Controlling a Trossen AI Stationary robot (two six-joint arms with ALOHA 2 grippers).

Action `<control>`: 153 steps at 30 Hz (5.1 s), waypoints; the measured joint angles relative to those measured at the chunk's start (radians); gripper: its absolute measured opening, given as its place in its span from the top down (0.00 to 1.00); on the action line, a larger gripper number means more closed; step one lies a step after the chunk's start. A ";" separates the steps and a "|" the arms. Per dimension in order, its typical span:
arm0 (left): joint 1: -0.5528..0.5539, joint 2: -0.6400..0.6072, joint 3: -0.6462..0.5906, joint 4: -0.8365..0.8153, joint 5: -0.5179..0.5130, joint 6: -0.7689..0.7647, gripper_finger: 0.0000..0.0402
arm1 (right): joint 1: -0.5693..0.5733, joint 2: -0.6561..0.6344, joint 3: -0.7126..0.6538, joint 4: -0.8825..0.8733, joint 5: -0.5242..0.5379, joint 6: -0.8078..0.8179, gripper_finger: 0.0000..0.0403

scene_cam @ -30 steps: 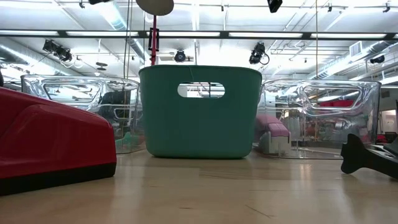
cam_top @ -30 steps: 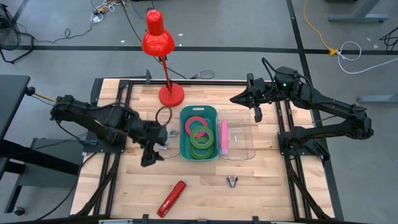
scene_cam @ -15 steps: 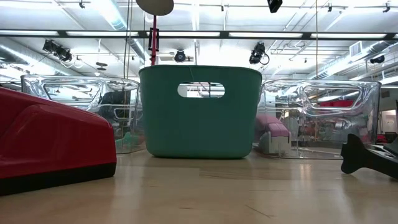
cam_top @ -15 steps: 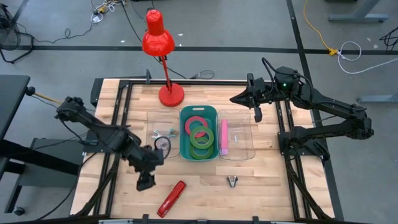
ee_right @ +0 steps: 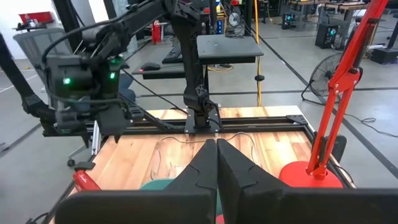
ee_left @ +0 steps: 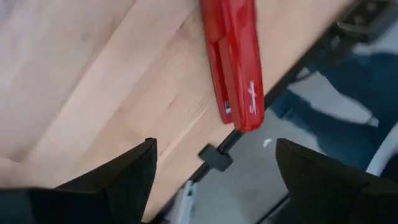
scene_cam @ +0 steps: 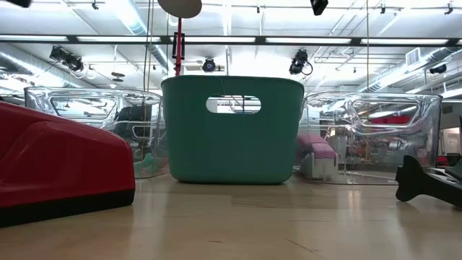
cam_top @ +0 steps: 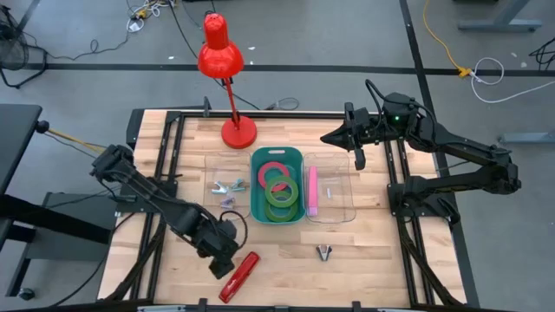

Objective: Pick and place Stapler, Stapler remover, tape
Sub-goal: Put the red stapler into the right transparent bin

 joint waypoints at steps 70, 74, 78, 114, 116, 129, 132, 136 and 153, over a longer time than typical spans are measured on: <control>0.001 0.351 -0.002 0.356 0.047 -0.182 0.61 | 0.000 0.000 0.000 -0.023 -0.042 -0.056 0.99; 0.003 0.351 -0.002 0.359 0.058 -0.182 0.59 | 0.000 0.000 0.000 -0.023 -0.042 -0.057 0.99; 0.003 0.351 -0.002 0.363 0.072 -0.180 0.60 | 0.000 0.000 0.000 -0.023 -0.042 -0.069 0.99; 0.269 0.334 0.748 -0.315 -0.123 0.434 0.63 | -0.001 -0.134 0.000 -0.010 -0.039 -0.158 0.98; 0.307 0.334 0.750 -0.311 -0.107 0.486 0.63 | 0.000 -0.151 0.000 -0.025 -0.003 -0.139 0.97; 0.495 0.334 0.750 -0.301 -0.069 0.782 0.62 | 0.000 -0.172 0.000 -0.278 -0.081 -0.066 0.69; 0.523 0.334 0.750 -0.298 -0.053 0.826 0.62 | 0.000 -0.159 0.000 -0.322 -0.132 -0.013 0.61; 0.550 0.334 0.750 -0.266 -0.041 0.878 0.63 | 0.000 -0.135 0.000 -0.331 -0.149 0.034 0.52; 0.587 0.334 0.750 -0.206 -0.030 0.970 0.62 | 0.084 0.056 0.000 -0.198 -0.157 0.023 0.37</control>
